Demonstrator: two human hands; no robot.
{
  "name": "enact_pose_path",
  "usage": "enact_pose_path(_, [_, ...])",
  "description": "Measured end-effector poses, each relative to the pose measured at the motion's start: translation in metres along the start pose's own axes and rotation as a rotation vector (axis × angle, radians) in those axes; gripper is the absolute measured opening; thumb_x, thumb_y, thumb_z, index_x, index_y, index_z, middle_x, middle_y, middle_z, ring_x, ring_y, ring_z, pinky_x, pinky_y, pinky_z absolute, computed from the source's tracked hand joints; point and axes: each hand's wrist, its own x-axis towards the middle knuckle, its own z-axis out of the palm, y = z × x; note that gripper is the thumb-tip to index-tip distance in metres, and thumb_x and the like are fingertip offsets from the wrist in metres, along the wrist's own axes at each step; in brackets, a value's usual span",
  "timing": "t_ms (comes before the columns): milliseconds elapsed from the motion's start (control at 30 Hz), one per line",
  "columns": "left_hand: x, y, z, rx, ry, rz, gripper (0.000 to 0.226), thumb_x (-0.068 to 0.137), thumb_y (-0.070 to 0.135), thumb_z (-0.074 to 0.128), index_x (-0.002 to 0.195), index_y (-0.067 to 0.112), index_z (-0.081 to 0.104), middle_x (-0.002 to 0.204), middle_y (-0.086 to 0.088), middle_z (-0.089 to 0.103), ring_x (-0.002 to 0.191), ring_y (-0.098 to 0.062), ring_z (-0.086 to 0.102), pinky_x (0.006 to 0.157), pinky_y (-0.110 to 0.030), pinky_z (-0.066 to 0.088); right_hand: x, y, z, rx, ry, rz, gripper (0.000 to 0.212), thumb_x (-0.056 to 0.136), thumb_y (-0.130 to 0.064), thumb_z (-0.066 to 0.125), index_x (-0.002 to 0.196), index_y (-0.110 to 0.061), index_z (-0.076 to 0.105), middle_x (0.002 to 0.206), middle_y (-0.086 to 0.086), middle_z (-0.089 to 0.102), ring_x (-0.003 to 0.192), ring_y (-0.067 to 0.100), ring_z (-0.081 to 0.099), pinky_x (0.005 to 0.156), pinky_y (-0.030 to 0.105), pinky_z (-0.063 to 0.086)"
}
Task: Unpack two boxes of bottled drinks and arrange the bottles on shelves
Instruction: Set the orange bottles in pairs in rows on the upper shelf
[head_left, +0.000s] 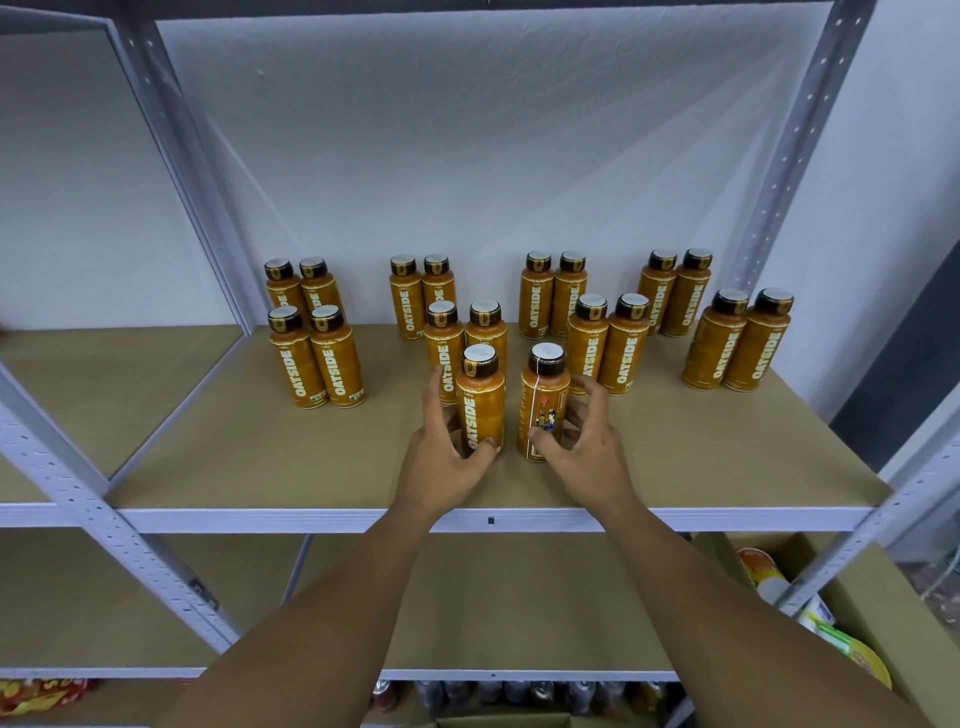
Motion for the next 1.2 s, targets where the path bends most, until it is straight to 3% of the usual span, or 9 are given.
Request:
enact_pose_path(300, [0.0006, 0.0005, 0.0011, 0.035, 0.014, -0.015, 0.113, 0.083, 0.039, 0.084, 0.155, 0.050, -0.003, 0.155, 0.002, 0.048, 0.134, -0.020, 0.055, 0.106, -0.046, 0.052, 0.0002, 0.0022, 0.0004, -0.014, -0.011, 0.004, 0.084, 0.085, -0.023, 0.080, 0.148, -0.036, 0.025, 0.144, 0.001, 0.060, 0.130, 0.017, 0.058, 0.103, 0.027, 0.047])
enact_pose_path(467, [-0.0002, 0.0005, 0.0020, 0.050, 0.033, -0.009, 0.112, 0.083, 0.042, 0.083, 0.157, 0.046, -0.001, 0.155, 0.002, 0.048, 0.133, -0.020, 0.056, 0.104, -0.043, 0.053, -0.0009, 0.0005, -0.0003, -0.007, -0.016, 0.008, 0.083, 0.085, -0.024, 0.080, 0.147, -0.036, 0.026, 0.141, 0.000, 0.062, 0.119, 0.009, 0.060, 0.106, 0.037, 0.051])
enact_pose_path(567, [-0.0008, 0.0015, 0.0025, 0.056, 0.047, -0.004, 0.111, 0.083, 0.045, 0.083, 0.157, 0.046, 0.001, 0.153, 0.002, 0.050, 0.130, -0.020, 0.058, 0.103, -0.044, 0.055, -0.0009, 0.0008, -0.0001, -0.012, -0.015, 0.008, 0.083, 0.085, -0.025, 0.081, 0.147, -0.037, 0.027, 0.141, 0.001, 0.062, 0.124, 0.016, 0.061, 0.105, 0.039, 0.052])
enact_pose_path(733, [-0.0013, 0.0023, 0.0031, 0.076, 0.060, -0.003, 0.110, 0.083, 0.047, 0.082, 0.156, 0.046, 0.001, 0.153, 0.001, 0.050, 0.130, -0.021, 0.058, 0.102, -0.045, 0.055, 0.0004, 0.0008, 0.0005, -0.035, 0.007, 0.008, 0.084, 0.082, -0.031, 0.084, 0.146, -0.036, 0.029, 0.139, 0.001, 0.062, 0.119, 0.014, 0.062, 0.098, 0.028, 0.053])
enact_pose_path(1000, [-0.0007, 0.0015, 0.0034, 0.071, 0.056, -0.006, 0.109, 0.082, 0.047, 0.082, 0.158, 0.044, 0.003, 0.152, 0.002, 0.051, 0.130, -0.021, 0.058, 0.103, -0.044, 0.055, 0.0006, -0.0013, 0.0017, -0.069, 0.042, 0.035, 0.090, 0.077, -0.047, 0.086, 0.146, -0.035, 0.030, 0.140, 0.001, 0.060, 0.116, 0.017, 0.063, 0.096, 0.037, 0.058])
enact_pose_path(1200, [-0.0001, 0.0000, 0.0038, 0.077, 0.060, -0.005, 0.109, 0.082, 0.047, 0.082, 0.157, 0.044, 0.004, 0.151, 0.001, 0.053, 0.129, -0.021, 0.059, 0.102, -0.045, 0.055, 0.0001, -0.0022, 0.0005, -0.015, 0.011, 0.023, 0.093, 0.081, -0.048, 0.082, 0.151, -0.039, 0.022, 0.152, -0.001, 0.050, 0.133, 0.018, 0.054, 0.104, 0.034, 0.050])
